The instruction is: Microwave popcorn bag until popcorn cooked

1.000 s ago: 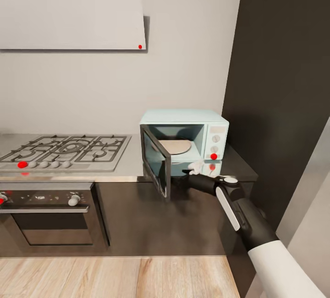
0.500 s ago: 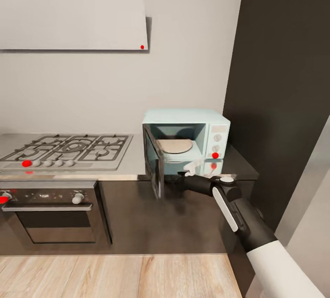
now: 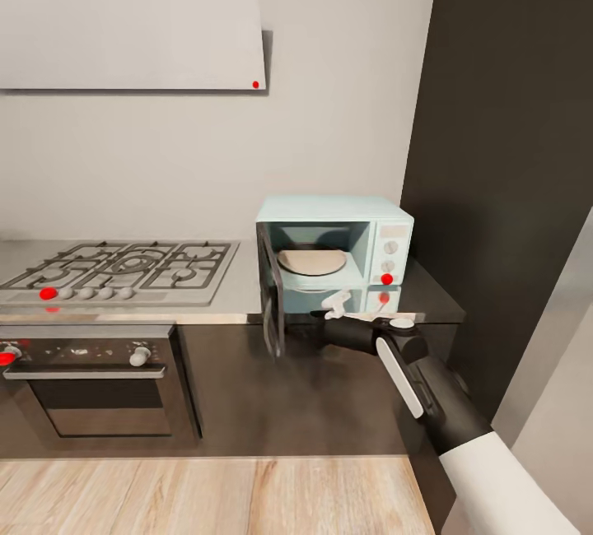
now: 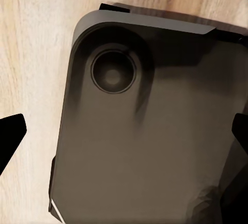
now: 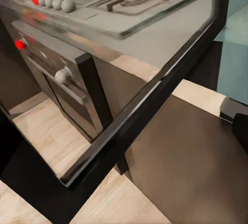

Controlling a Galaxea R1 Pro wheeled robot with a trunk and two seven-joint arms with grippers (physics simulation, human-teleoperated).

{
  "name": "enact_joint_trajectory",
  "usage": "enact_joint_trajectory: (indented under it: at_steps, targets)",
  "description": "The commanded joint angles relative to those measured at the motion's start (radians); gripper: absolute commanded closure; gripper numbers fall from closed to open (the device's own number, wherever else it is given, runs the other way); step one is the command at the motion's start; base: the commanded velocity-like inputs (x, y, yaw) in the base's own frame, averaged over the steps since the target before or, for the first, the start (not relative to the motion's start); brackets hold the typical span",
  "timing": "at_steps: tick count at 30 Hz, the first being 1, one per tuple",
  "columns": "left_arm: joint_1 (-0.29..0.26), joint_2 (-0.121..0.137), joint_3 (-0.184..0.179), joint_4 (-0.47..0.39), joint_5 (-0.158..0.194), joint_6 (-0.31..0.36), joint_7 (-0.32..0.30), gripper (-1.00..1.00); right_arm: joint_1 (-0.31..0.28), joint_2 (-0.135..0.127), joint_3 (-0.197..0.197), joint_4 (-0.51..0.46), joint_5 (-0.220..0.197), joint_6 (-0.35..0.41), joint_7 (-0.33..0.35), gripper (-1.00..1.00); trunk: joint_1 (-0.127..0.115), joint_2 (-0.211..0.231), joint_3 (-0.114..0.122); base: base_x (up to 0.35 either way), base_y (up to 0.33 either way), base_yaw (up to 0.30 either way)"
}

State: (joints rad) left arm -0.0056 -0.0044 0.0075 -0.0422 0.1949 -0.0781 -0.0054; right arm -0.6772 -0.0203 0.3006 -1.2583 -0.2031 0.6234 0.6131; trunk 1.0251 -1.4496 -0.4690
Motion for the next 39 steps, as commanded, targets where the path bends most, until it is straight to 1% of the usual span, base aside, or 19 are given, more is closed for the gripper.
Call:
enact_joint_trajectory:
  at_steps: [1, 2, 4, 5, 7, 12, 21, 27, 39]
  targets:
    - [-0.001, 0.000, 0.000, 0.001, 0.006, -0.003, -0.001, -1.00, -0.001, -0.002, 0.002, -0.001, -0.008, 0.007, 0.001, -1.00, 0.000, -0.001, -0.001, 0.000, 0.006, 0.000]
    - [-0.001, 0.000, 0.000, 0.001, 0.006, -0.003, -0.001, -1.00, -0.001, -0.002, 0.007, -0.002, -0.008, 0.007, 0.006, -1.00, 0.000, -0.001, -0.001, 0.000, 0.040, 0.000]
    - [-0.001, -0.001, 0.000, 0.001, 0.006, -0.003, 0.000, -1.00, -0.001, -0.003, 0.040, -0.002, -0.006, 0.008, 0.015, -1.00, 0.000, -0.001, -0.001, 0.000, 0.127, 0.000]
    - [-0.001, -0.002, 0.000, 0.001, 0.006, -0.003, 0.000, -1.00, -0.001, -0.003, 0.049, -0.003, -0.006, 0.008, 0.017, -1.00, 0.000, -0.001, -0.001, 0.000, 0.188, 0.000]
    - [-0.001, -0.002, 0.000, 0.001, 0.006, -0.003, 0.001, -1.00, -0.001, -0.003, 0.057, -0.003, -0.006, 0.009, 0.017, -1.00, 0.000, -0.001, -0.001, 0.000, 0.216, 0.000]
    - [-0.001, -0.001, 0.000, 0.001, 0.006, -0.003, 0.001, -1.00, -0.001, -0.003, 0.058, -0.003, -0.006, 0.010, 0.015, -1.00, 0.000, -0.001, -0.001, 0.000, 0.168, 0.000]
    - [-0.001, -0.001, 0.000, 0.001, 0.006, -0.003, 0.001, -1.00, -0.001, -0.004, 0.054, -0.005, -0.002, 0.009, 0.010, -1.00, 0.000, -0.001, -0.001, 0.000, 0.015, 0.000]
    - [-0.001, 0.000, 0.000, 0.001, 0.006, -0.002, 0.001, -1.00, -0.001, -0.004, 0.054, -0.007, -0.002, 0.010, 0.010, -1.00, 0.000, -0.001, -0.001, 0.000, 0.182, 0.000]
    - [-0.001, 0.000, 0.000, 0.001, 0.006, -0.002, 0.001, -1.00, -0.001, -0.006, 0.054, -0.011, -0.001, 0.010, 0.009, -1.00, 0.000, -0.001, -0.001, 0.000, 0.007, 0.000]
